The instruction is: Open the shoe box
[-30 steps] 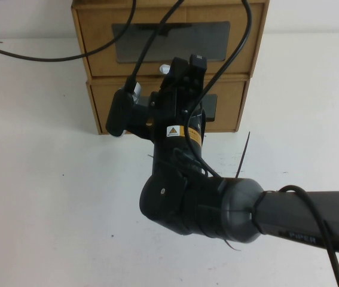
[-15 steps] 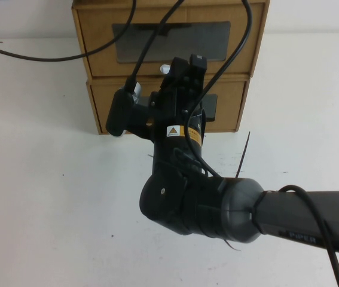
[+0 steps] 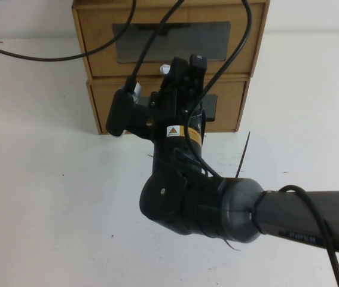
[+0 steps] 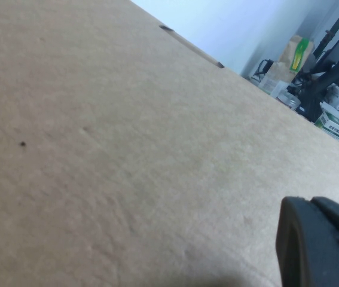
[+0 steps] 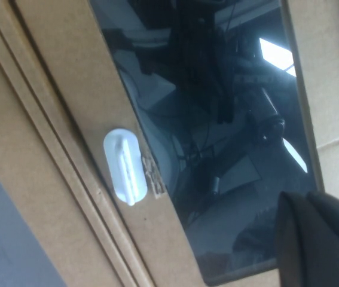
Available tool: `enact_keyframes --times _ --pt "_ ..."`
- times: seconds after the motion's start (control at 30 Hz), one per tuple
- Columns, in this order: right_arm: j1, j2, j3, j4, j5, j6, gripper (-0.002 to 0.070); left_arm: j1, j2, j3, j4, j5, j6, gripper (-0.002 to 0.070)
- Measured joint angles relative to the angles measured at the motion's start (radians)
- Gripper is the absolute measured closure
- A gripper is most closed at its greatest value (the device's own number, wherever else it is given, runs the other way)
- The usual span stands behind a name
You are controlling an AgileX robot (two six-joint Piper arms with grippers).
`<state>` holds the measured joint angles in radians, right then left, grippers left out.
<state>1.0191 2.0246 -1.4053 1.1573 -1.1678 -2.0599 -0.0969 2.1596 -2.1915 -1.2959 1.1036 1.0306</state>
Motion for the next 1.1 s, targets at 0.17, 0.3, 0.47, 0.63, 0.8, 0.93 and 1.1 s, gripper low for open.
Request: enact_keyframes --times 0.17,0.3,0.47,0.63,0.8,0.93,1.1 --pt "0.000 0.000 0.000 0.000 0.000 0.000 0.0694 0.000 0.000 0.000 0.000 0.000 0.000 0.0682" --pt "0.000 0.000 0.000 0.000 0.000 0.000 0.0694 0.000 0.000 0.000 0.000 0.000 0.000 0.0682" --pt "0.000 0.000 0.000 0.000 0.002 0.000 0.0694 0.000 0.000 0.000 0.000 0.000 0.000 0.0682" --pt "0.000 0.000 0.000 0.000 0.029 0.000 0.0694 0.000 0.000 0.000 0.000 0.000 0.000 0.0682" --pt "0.000 0.000 0.000 0.000 0.097 0.000 0.0694 0.000 0.000 0.000 0.000 0.000 -0.002 0.0682" --pt "-0.002 0.000 0.000 -0.010 0.103 0.000 0.0694 0.000 0.000 0.000 0.000 0.000 -0.002 0.0682" --pt "-0.006 0.002 0.000 -0.096 0.103 0.000 0.0694 0.000 0.000 0.000 -0.002 0.000 -0.002 0.0682"
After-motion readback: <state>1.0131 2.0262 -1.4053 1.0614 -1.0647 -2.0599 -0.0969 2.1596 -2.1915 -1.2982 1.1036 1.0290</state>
